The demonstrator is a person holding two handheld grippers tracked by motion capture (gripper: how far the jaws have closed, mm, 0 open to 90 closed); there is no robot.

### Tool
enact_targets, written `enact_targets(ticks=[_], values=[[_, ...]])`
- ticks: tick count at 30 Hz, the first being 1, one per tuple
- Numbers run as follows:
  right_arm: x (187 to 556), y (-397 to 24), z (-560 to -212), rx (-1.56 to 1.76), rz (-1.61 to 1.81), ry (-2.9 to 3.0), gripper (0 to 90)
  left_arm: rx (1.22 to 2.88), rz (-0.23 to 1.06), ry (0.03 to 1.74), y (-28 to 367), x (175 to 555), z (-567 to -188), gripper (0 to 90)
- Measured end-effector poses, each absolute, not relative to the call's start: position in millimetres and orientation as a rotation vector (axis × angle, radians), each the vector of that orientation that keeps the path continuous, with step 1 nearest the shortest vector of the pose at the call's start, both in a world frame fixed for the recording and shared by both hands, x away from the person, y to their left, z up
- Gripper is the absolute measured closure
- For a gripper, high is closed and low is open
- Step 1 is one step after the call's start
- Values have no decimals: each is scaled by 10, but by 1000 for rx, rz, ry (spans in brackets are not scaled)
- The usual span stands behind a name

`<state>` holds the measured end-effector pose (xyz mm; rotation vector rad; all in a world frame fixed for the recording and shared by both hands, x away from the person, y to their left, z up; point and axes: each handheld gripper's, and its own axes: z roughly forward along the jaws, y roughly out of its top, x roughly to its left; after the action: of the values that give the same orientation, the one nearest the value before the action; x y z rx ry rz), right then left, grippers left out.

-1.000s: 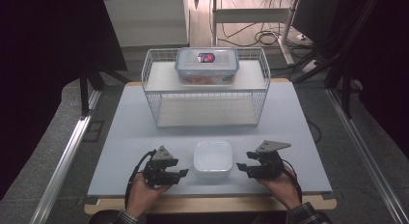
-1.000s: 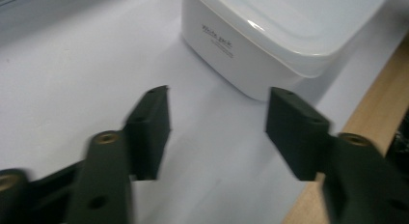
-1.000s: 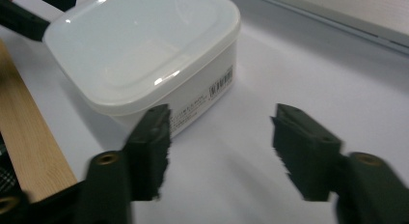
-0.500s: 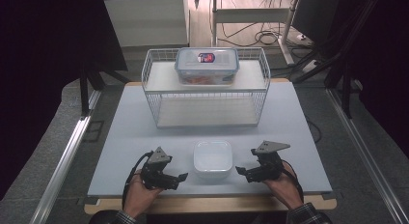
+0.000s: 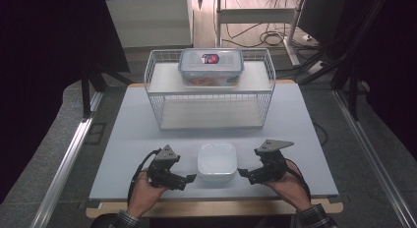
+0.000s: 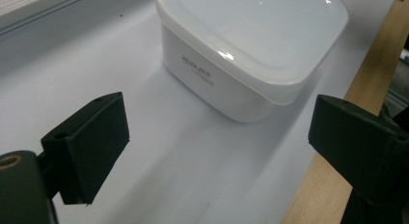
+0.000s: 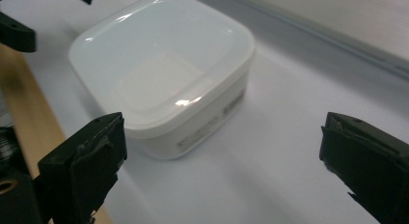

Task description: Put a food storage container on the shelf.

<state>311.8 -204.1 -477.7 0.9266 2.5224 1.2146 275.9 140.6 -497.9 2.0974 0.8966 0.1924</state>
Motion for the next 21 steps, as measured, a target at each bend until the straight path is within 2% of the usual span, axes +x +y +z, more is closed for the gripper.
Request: enact_targets(ticks=[3, 5, 9, 12, 21], values=[[3117, -2003, -4753, 920, 1202, 2552, 19, 2131, 218, 900, 1364, 2766, -4962, 80], [3108, -1975, -4711, 914, 1193, 2558, 75, 2134, 231, 898, 1345, 2773, -4944, 104], [3106, -1947, -4619, 936, 1196, 2557, 242, 2113, 227, 908, 1313, 2817, -4889, 177], [3139, -1929, -4599, 938, 1208, 2560, 302, 2107, 230, 910, 1287, 2854, -4866, 215], [3353, -1765, -4668, 997, 1221, 2610, 331, 2123, 175, 924, 1166, 3101, -4885, 221]])
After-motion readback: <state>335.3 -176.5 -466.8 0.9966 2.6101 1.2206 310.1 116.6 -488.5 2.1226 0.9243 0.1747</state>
